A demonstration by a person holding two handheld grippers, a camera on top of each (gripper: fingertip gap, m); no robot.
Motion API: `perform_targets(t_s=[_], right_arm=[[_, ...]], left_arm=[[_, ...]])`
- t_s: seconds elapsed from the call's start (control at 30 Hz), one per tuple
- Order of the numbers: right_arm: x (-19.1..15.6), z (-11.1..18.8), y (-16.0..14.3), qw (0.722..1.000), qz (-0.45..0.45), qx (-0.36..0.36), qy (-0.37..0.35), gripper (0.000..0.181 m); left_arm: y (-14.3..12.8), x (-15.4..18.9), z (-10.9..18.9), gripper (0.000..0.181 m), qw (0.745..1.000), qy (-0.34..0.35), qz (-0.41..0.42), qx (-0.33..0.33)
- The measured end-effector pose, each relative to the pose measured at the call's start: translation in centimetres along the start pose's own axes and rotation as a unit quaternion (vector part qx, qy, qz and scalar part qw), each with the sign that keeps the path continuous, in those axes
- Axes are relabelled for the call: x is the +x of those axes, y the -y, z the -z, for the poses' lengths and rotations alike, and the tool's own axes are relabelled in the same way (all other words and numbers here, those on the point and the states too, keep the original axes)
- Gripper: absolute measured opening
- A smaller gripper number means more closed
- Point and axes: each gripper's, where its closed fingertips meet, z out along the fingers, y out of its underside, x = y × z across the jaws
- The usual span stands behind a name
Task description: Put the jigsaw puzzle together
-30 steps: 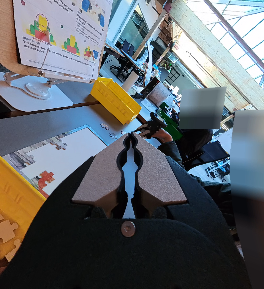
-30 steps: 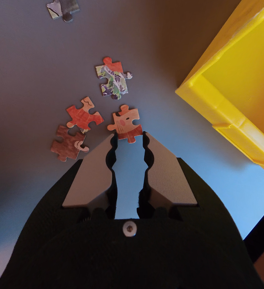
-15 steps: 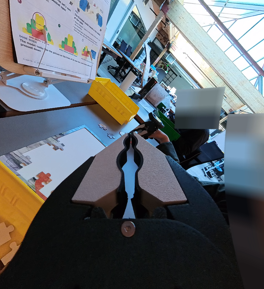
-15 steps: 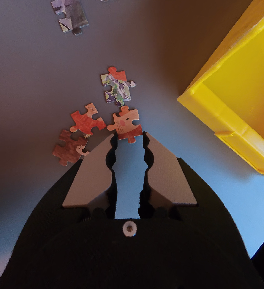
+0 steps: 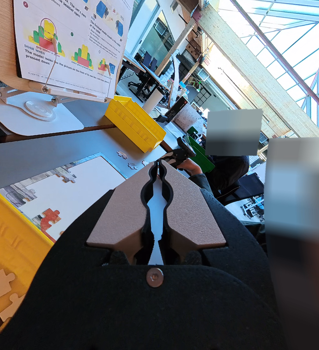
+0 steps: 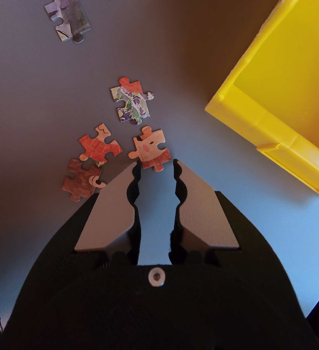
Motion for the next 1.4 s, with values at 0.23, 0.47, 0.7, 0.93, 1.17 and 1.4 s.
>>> perform_targets(t_s=[0.23, 0.47, 0.7, 0.93, 1.17, 1.4], right_arm=[[0.2, 1.0, 0.5, 1.000, -0.004, -0.001, -0.015, 0.036], [-3.9, 3.0, 2.0, 0.990, 0.138, -0.008, 0.013, 0.041], [-5.1, 0.7, 1.8, 0.987, 0.128, 0.078, 0.059, 0.040], [-5.7, -0.5, 1.7, 0.984, 0.067, 0.097, 0.130, 0.038], [-5.7, 0.2, 0.5, 0.988, 0.046, 0.106, 0.107, 0.028], [-2.1, 2.9, 2.4, 0.978, 0.016, 0.205, 0.033, 0.028]], left_arm=[[0.2, 0.0, 0.2, 0.000, 1.000, -0.001, 0.003, 0.005], [0.5, 0.1, 0.5, 0.000, 1.000, -0.009, 0.009, 0.012], [0.3, 0.0, 0.3, 0.000, 1.000, -0.007, 0.008, 0.008], [-0.4, -0.4, -0.4, 0.000, 1.000, -0.001, 0.012, -0.007], [-0.4, -0.5, -0.4, 0.000, 1.000, -0.002, 0.014, -0.010], [-0.3, -0.2, -0.3, 0.000, 1.000, -0.005, 0.013, -0.007]])
